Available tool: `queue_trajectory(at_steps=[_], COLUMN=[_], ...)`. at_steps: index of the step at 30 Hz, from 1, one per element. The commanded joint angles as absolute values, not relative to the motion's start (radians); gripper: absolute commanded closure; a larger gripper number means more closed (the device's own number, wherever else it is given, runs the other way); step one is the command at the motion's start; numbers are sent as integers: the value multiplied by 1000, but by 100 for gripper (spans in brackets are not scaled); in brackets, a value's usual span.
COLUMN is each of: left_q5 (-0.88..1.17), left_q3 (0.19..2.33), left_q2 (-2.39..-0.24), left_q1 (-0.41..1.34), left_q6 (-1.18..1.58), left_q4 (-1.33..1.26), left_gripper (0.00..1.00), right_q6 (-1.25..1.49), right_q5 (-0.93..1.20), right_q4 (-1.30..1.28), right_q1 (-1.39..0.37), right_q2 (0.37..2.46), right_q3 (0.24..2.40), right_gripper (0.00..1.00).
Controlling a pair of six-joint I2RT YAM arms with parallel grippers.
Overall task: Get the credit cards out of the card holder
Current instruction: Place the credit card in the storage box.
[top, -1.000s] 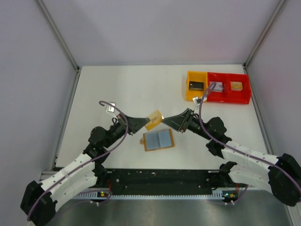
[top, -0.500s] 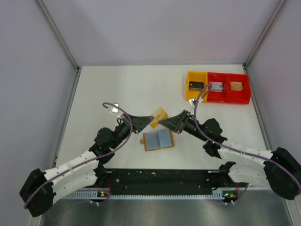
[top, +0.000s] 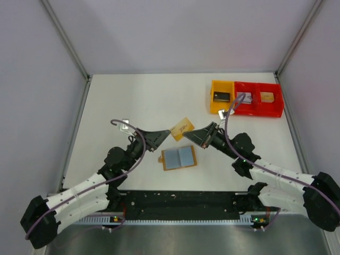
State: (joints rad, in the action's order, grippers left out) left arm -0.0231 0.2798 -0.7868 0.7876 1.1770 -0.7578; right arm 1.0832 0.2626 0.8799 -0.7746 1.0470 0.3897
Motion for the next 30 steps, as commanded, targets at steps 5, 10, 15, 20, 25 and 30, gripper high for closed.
queue_trajectory(at_steps=[5, 10, 15, 20, 25, 30], left_q5=[-181, -284, -420, -439, -203, -130], left_q3=[441, 668, 866, 884, 816, 802], left_q2=[-520, -457, -547, -620, -647, -664], left_q1=[767, 761, 749, 701, 501, 388], left_q6=[815, 553, 396, 290, 278, 265], left_q4=[-200, 226, 549, 589, 512, 509], left_gripper=[19, 11, 2, 2, 2, 3], right_q6=[1062, 1010, 931, 950, 943, 930], right_q5=[232, 287, 282, 327, 293, 252], right_q4=[573, 318, 204, 259, 268, 256], right_q1=[-547, -275, -16, 196, 319, 383], right_q2=[879, 839, 916, 1098, 1308, 1492], right_q3=[426, 506, 607, 684, 825, 997], right_gripper=[100, 100, 100, 100, 100, 100])
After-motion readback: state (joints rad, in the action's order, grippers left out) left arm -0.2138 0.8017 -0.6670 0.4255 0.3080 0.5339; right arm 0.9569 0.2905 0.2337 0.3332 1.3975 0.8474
